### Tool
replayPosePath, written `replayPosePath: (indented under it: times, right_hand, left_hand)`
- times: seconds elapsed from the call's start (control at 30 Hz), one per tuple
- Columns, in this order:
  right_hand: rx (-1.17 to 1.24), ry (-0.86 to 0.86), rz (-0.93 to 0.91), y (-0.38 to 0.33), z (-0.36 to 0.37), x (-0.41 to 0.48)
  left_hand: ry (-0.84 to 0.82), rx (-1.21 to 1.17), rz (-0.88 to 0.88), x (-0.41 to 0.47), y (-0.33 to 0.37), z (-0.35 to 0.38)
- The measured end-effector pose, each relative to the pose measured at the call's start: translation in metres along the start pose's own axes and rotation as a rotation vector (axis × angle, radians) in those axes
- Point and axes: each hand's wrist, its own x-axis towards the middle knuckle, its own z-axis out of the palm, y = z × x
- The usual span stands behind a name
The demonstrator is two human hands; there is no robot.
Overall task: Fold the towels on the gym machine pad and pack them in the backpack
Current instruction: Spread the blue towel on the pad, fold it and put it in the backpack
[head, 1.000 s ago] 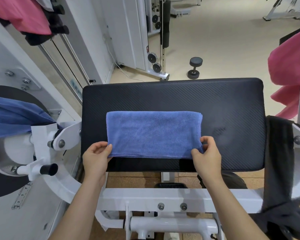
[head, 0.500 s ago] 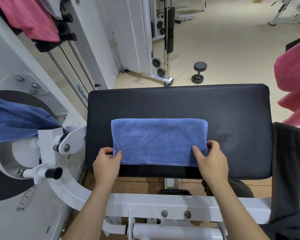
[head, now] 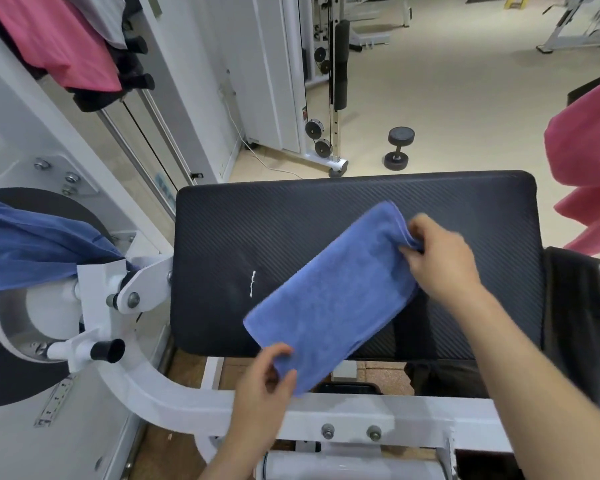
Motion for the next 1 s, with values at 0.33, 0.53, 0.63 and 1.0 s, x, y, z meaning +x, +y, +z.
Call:
replayPosePath:
  times: [0.33, 0.53, 0.63, 1.0]
  right_hand:
    - [-0.190, 0.210, -0.407, -0.027, 0.037, -0.007]
    - [-0.336, -0.184, -0.491, -0.006, 0.103, -0.152]
    - [-0.326, -0.124, -0.432, 0.000, 0.118, -0.149]
    - [-0.411, 0.006, -0.661, 0.007, 0.098, -0.136]
  left_hand:
    - [-0.014, 0.962, 0.744, 0.029, -0.013, 0.027]
    - [0.020, 1.165, 1.068, 0.055, -0.018, 0.017]
    - [0.007, 1.169, 1.141, 0.060, -0.020, 0.014]
    - [-0.208, 0.936, 0.369, 0.041, 0.042, 0.029]
